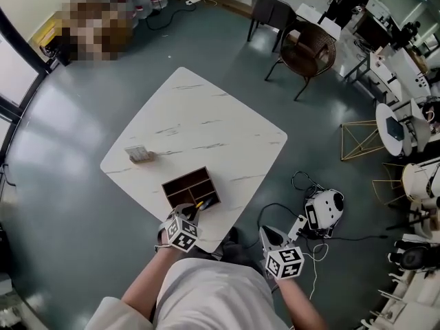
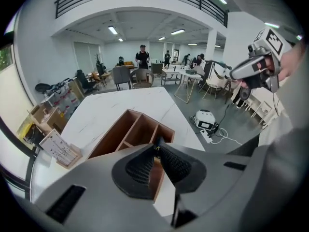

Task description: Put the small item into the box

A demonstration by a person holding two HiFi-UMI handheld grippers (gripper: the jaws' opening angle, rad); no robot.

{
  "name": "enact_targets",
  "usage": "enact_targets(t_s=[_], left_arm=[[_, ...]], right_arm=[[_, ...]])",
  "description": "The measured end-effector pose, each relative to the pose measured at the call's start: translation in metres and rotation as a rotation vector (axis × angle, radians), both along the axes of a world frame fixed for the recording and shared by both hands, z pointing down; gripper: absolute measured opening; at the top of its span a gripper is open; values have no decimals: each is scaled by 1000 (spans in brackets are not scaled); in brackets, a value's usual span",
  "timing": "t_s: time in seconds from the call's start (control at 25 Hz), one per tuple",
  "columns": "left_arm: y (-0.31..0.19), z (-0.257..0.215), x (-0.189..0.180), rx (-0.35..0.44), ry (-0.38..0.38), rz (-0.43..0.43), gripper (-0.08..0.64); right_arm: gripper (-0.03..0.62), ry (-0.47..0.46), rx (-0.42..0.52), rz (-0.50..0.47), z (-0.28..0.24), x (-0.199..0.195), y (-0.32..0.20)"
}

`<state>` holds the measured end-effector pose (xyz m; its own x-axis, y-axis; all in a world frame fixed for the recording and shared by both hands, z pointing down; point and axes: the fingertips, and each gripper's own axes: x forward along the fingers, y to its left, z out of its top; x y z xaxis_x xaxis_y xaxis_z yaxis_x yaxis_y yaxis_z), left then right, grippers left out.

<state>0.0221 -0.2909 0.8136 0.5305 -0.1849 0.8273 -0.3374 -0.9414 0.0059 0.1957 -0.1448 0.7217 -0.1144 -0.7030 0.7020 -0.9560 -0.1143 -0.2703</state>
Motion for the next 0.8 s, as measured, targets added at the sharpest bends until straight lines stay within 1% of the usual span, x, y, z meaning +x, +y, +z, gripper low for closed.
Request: enact_targets(t_s=[0.24,0.36,0.64,0.8], left_arm=[[-1,17,9,4,-99,61,51],[-1,27,14,4,-133,80,51],[-1,45,19,14,-158,122,52],[7,50,17,-23,-144,124,58]], right_arm=[[29,-16,-14,9,6,-4,-3],[29,-21,-22,17,8,-4,-1],[29,-19,-51,46,16,2,11],[29,-19,-58,48,17,2,16]])
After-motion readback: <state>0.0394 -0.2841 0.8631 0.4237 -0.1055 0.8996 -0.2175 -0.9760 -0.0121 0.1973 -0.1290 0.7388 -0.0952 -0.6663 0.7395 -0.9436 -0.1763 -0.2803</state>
